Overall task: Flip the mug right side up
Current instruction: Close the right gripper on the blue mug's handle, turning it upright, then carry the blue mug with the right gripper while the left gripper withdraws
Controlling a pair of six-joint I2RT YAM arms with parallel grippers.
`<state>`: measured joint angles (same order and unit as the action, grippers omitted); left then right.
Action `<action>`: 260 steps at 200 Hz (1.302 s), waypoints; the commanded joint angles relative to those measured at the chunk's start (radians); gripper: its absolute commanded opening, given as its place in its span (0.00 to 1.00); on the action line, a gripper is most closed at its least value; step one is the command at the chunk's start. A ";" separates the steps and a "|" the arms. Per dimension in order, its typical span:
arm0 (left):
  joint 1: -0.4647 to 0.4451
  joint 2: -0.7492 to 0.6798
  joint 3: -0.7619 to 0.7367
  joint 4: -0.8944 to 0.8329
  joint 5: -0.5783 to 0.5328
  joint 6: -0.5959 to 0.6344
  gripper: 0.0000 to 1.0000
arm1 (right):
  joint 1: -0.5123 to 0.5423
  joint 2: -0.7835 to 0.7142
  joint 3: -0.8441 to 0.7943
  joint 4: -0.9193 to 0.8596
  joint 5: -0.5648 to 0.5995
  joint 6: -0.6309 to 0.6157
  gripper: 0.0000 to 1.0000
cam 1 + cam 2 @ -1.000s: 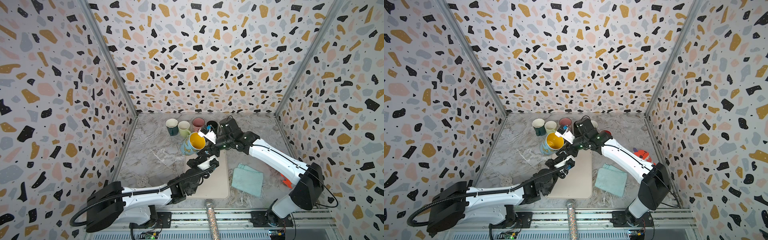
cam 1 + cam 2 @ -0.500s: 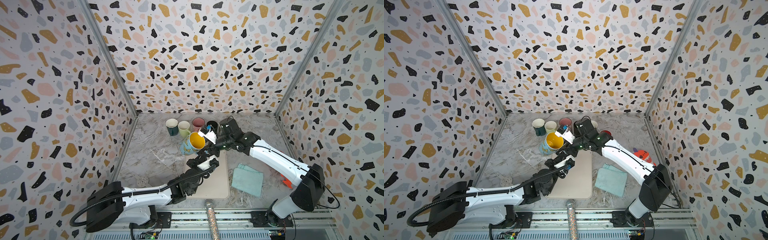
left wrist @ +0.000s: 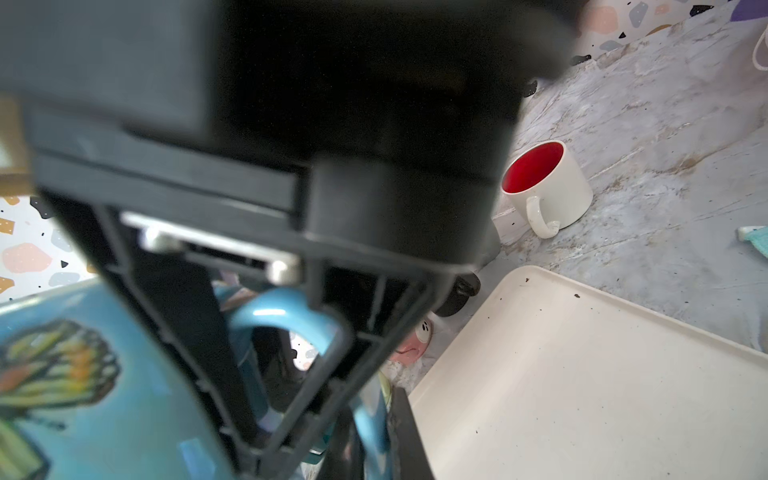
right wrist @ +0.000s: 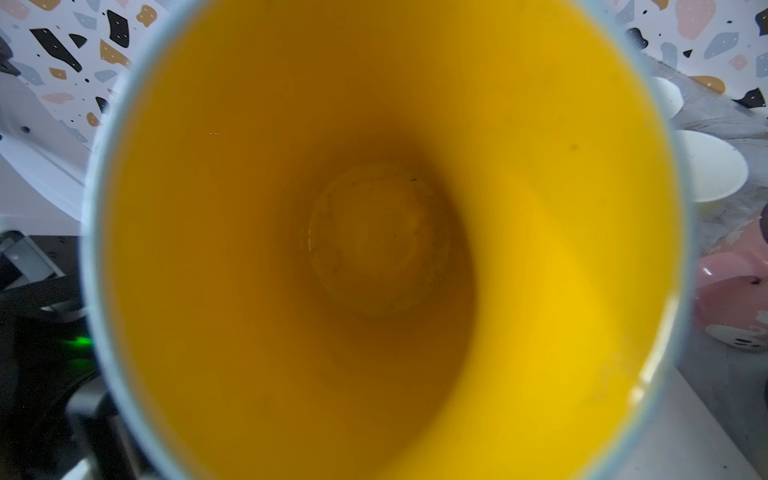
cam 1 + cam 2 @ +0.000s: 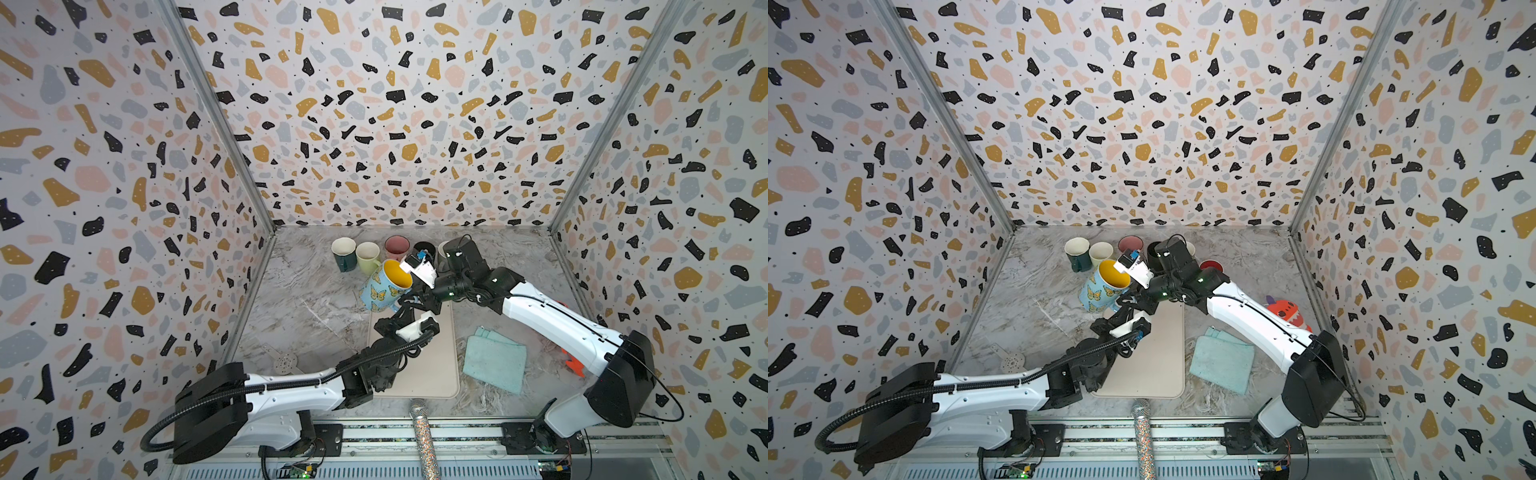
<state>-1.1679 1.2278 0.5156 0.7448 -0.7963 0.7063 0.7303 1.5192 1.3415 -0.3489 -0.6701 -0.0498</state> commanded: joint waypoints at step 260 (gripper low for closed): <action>0.002 -0.130 0.104 -0.029 -0.111 -0.128 0.44 | -0.224 -0.098 0.011 0.067 0.491 0.196 0.00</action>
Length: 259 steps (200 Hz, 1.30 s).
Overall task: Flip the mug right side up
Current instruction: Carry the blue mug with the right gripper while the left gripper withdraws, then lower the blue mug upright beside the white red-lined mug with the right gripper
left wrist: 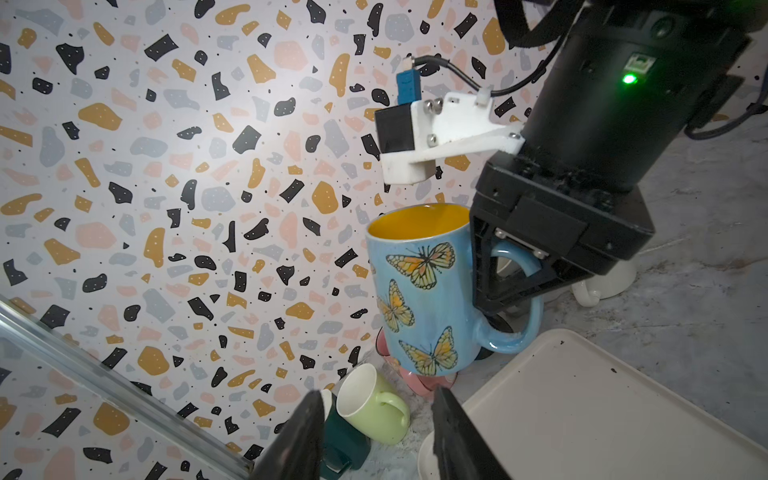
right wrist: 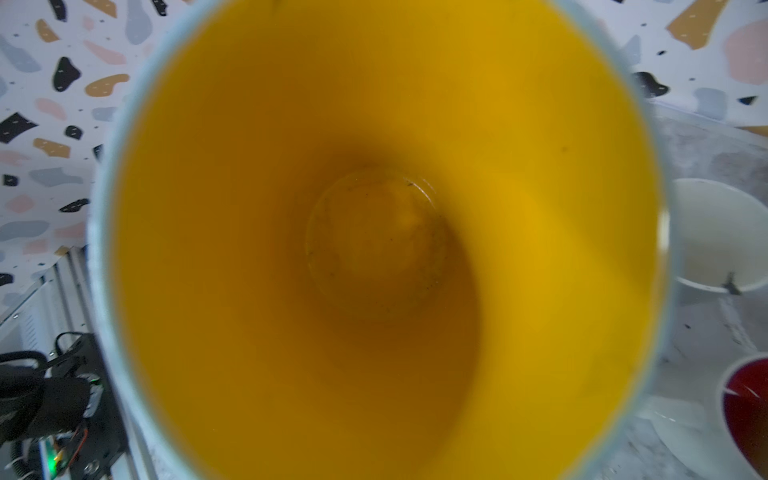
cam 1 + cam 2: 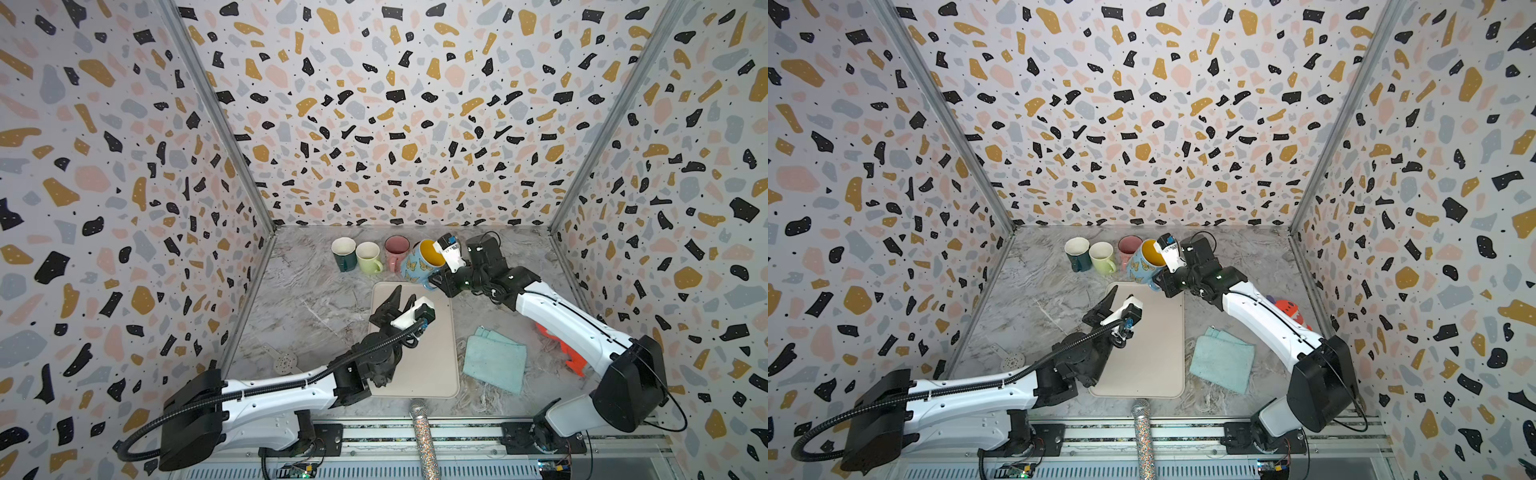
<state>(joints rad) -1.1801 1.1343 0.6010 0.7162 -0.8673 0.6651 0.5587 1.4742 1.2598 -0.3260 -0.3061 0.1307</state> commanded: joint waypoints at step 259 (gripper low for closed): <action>0.404 -0.166 0.121 -0.314 0.414 -0.665 0.49 | -0.408 0.284 0.211 -0.010 0.542 0.052 0.00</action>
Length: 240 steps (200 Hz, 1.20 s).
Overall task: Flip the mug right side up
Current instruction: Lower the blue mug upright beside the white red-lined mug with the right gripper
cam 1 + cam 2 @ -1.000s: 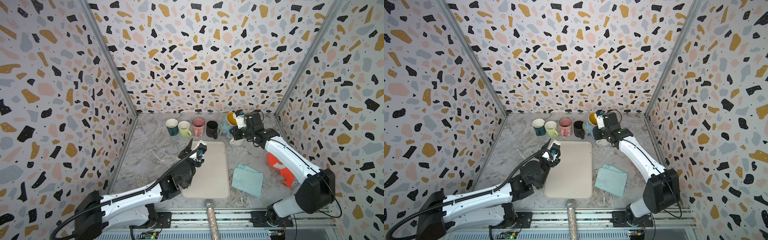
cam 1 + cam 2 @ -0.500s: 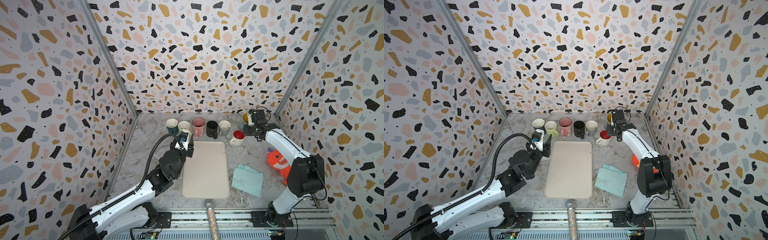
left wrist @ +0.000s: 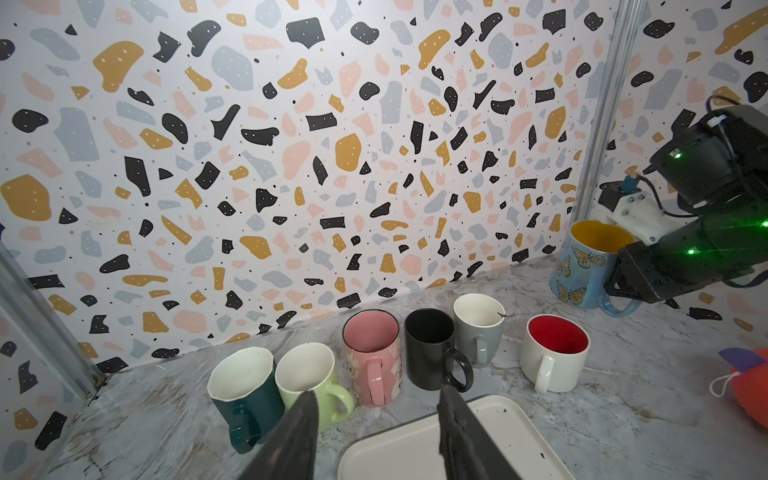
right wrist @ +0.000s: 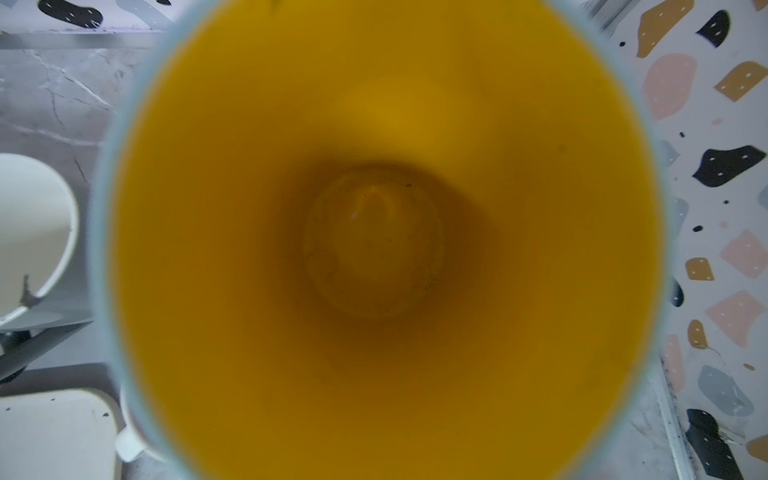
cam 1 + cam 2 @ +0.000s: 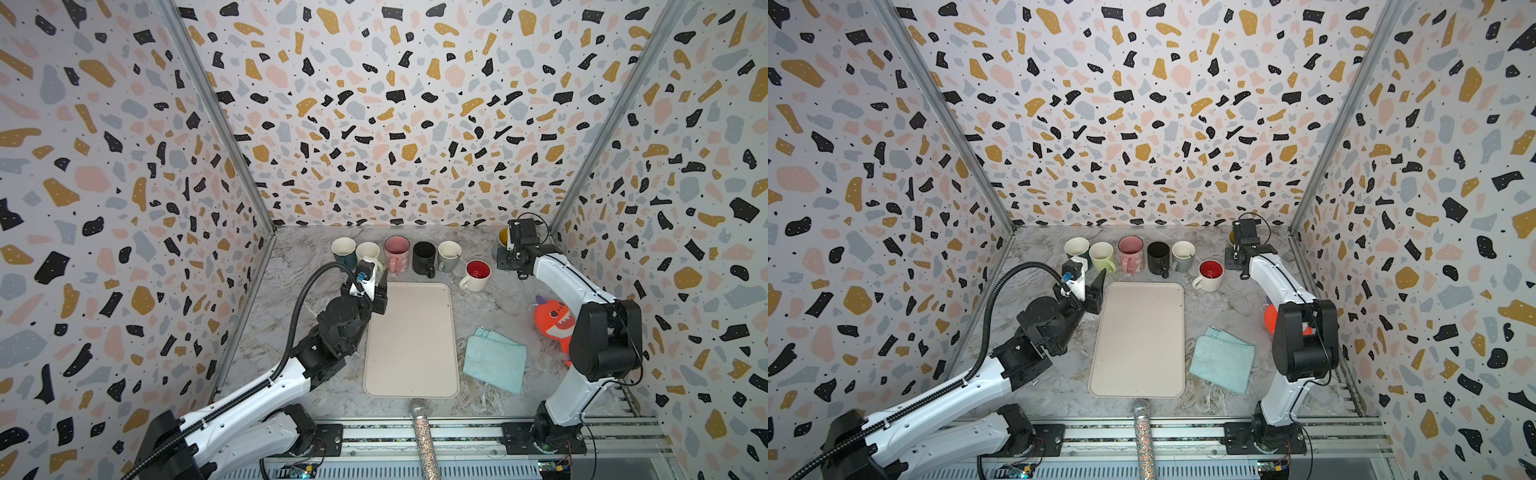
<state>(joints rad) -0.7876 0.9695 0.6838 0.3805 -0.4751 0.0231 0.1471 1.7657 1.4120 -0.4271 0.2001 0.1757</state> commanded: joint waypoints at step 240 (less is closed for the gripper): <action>0.057 0.032 0.071 -0.005 0.092 -0.082 0.50 | -0.034 0.137 0.006 0.187 -0.070 0.014 0.00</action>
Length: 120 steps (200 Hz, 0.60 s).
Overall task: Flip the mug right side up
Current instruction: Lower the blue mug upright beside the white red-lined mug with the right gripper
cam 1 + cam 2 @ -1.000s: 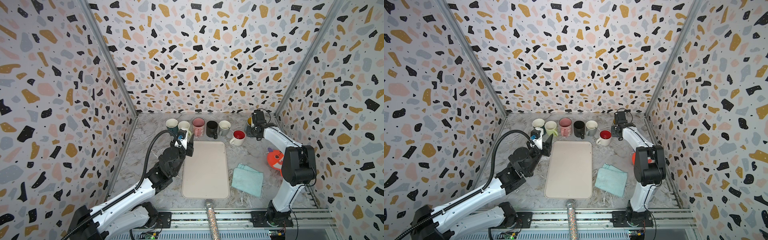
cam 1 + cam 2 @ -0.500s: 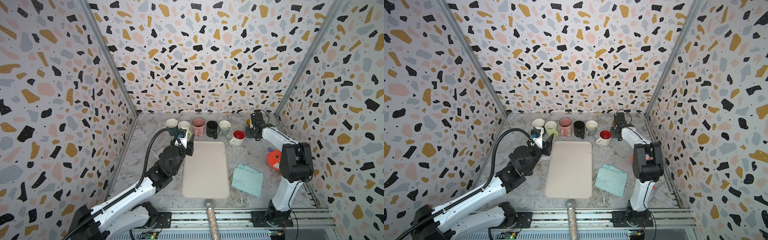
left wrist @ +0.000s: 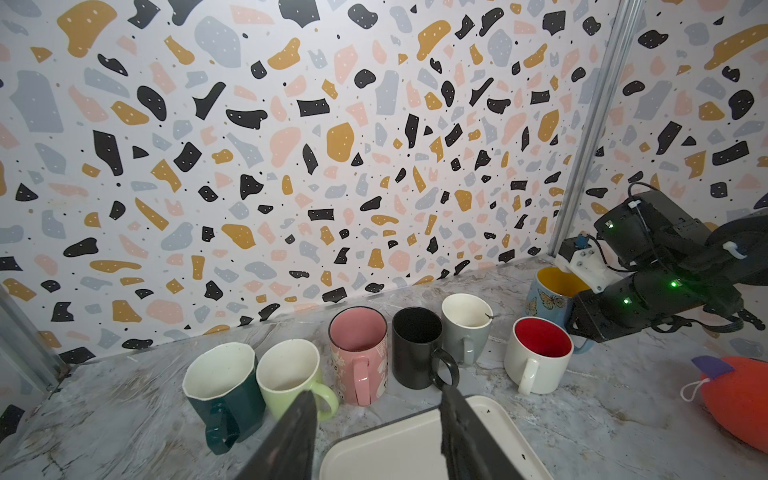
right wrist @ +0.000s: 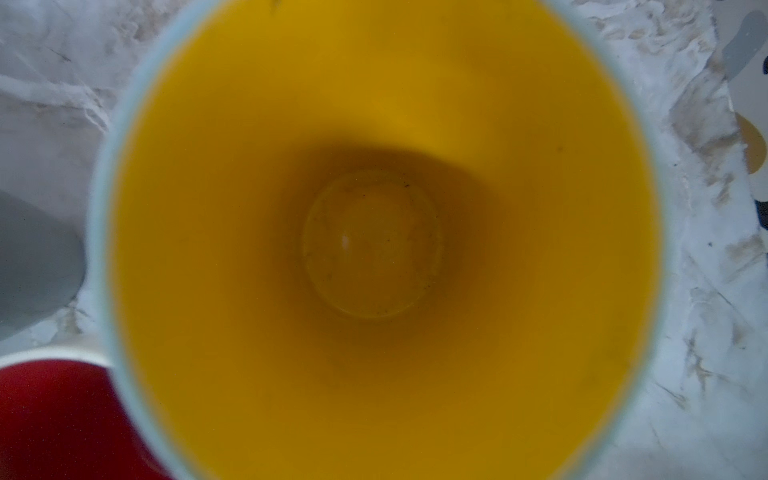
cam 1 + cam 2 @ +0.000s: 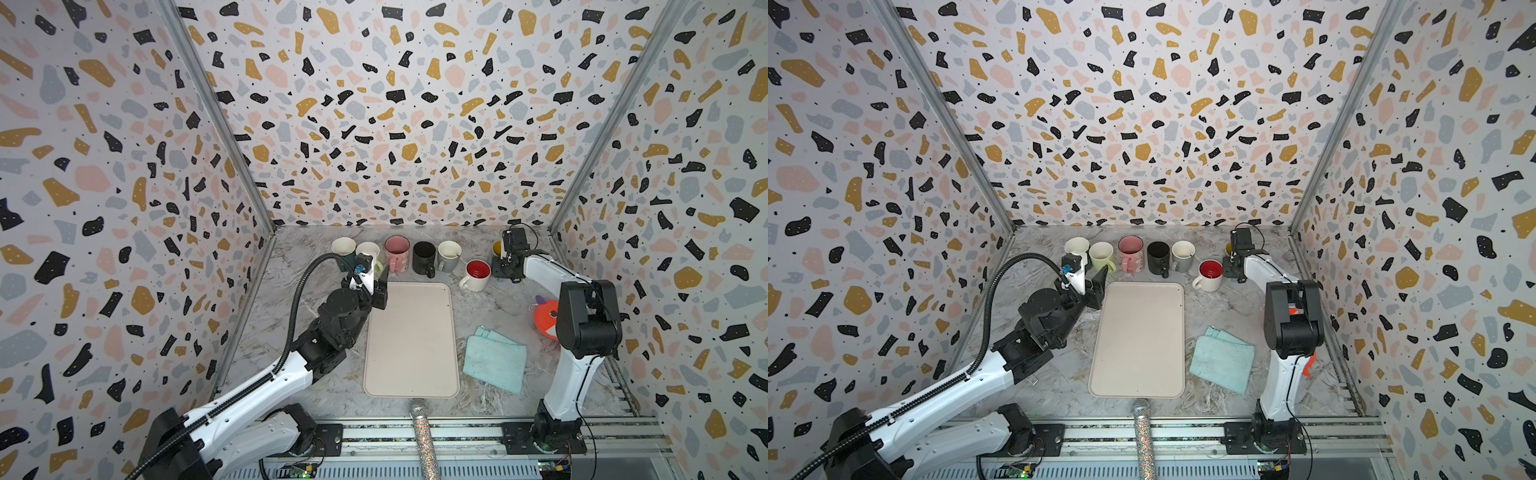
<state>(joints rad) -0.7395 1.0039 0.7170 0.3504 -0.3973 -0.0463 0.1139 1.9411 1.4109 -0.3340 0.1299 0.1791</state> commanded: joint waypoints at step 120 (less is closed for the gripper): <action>0.014 -0.007 0.032 0.025 0.021 -0.024 0.52 | -0.001 -0.051 -0.032 0.096 -0.013 0.018 0.29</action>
<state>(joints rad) -0.7338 1.0046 0.7170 0.3500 -0.3817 -0.0586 0.1143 1.9411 1.3865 -0.2508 0.1196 0.1829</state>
